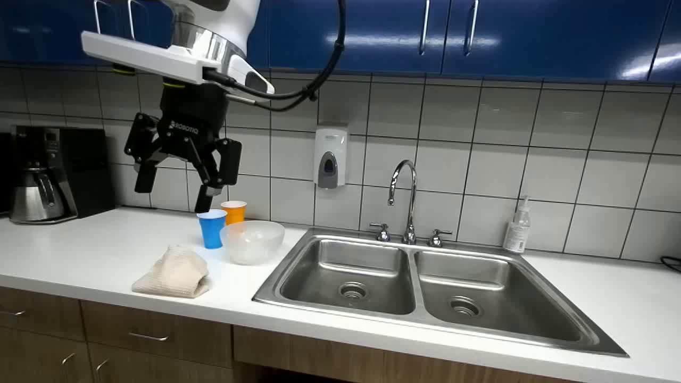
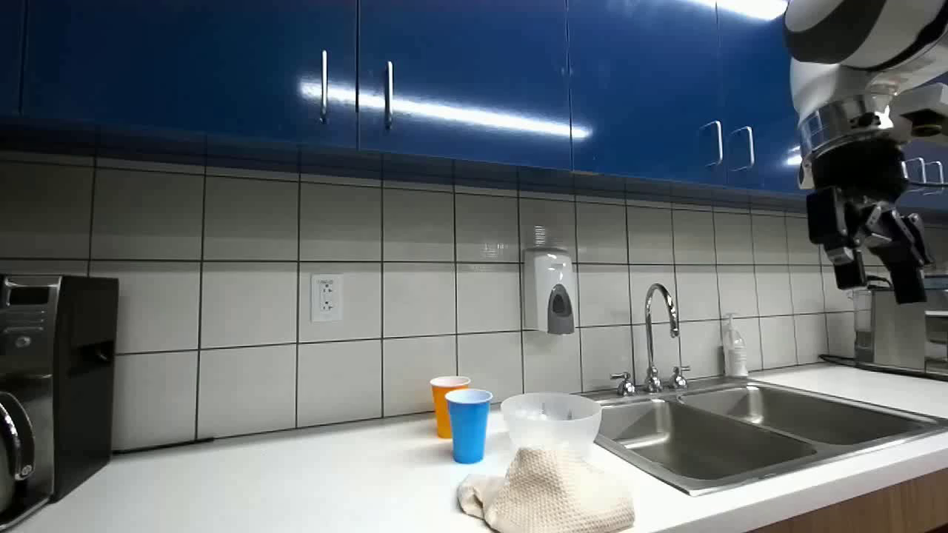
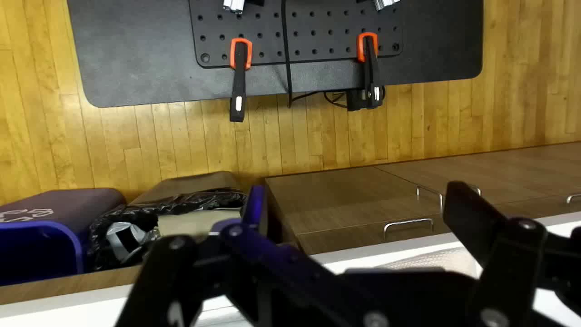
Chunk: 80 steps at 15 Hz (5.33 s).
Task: Put the white towel inside the plastic bowl
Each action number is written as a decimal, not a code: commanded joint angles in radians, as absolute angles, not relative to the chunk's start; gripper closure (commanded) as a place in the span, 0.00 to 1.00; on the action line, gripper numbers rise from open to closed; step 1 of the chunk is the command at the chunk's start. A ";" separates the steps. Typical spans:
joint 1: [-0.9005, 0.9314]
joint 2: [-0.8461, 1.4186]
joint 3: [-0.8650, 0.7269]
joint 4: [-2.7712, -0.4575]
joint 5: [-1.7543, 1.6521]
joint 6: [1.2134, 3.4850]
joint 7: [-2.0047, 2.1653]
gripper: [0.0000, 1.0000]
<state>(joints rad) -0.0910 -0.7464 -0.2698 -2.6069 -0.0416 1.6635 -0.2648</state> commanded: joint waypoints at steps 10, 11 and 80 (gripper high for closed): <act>-0.105 -0.742 -0.259 -2.606 -0.035 1.663 -0.273 0.00; -0.105 -0.742 -0.259 -2.606 -0.035 1.663 -0.273 0.00; 0.136 0.250 0.108 -2.189 0.019 2.367 -0.100 0.00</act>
<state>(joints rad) 0.1517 0.2038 0.1041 -2.2370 0.0384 2.3734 -0.0950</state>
